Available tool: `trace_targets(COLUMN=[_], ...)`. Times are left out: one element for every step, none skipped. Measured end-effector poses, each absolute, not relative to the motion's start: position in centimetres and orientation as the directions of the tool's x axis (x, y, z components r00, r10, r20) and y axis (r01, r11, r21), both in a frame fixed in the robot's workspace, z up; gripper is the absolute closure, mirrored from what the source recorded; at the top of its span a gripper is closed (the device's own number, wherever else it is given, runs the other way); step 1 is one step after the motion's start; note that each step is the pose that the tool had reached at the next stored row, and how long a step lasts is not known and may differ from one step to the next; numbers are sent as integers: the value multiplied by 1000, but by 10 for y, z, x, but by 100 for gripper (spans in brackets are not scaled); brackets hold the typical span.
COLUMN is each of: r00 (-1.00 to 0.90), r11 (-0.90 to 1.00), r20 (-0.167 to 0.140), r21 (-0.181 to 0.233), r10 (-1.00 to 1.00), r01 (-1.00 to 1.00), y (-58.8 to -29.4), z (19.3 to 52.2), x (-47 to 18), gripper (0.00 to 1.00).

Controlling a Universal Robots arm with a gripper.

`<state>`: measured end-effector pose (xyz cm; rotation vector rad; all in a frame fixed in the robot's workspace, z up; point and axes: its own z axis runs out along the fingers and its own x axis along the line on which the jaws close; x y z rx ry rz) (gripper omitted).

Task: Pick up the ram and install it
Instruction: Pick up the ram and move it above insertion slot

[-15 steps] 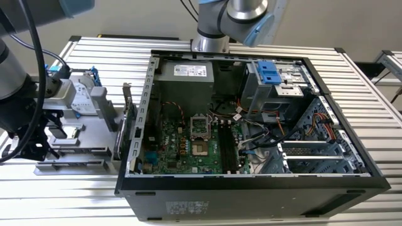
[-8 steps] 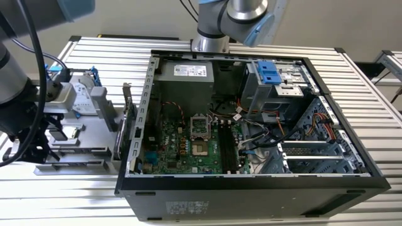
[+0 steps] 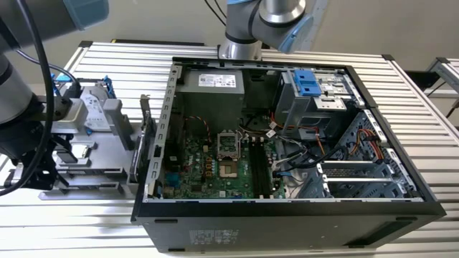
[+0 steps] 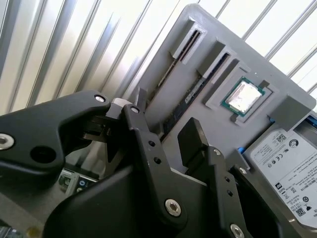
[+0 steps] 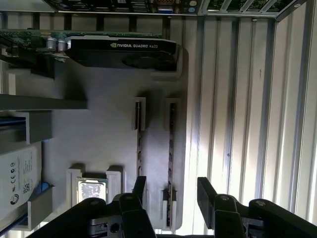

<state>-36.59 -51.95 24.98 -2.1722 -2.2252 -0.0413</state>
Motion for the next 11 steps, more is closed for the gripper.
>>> trace_targets(r00=[-24,-24,-24,-24,-24,-24,-24,-24,-24,-24,-24], r11=[24,24,24,24,24,24,24,24,24,24,24], r20=[41,41,41,41,41,41,41,41,41,41,41], r21=[-3,-3,-3,-3,-3,-3,-3,-3,-3,-3,-3], r10=[999,999,999,999,999,999,999,999,999,999,999], r01=[1000,1000,1000,1000,1000,1000,1000,1000,1000,1000,1000], y=[-520,-520,-521,-522,-522,-522,-523,-523,-524,-524,-524], z=[249,249,248,247,247,246,245,244,244,243,242], x=[-366,-366,-366,-365,-365,-365,-365,-365,-365,-365,-365], gripper=[0,0,0,0,0,0,0,0,0,0,0])
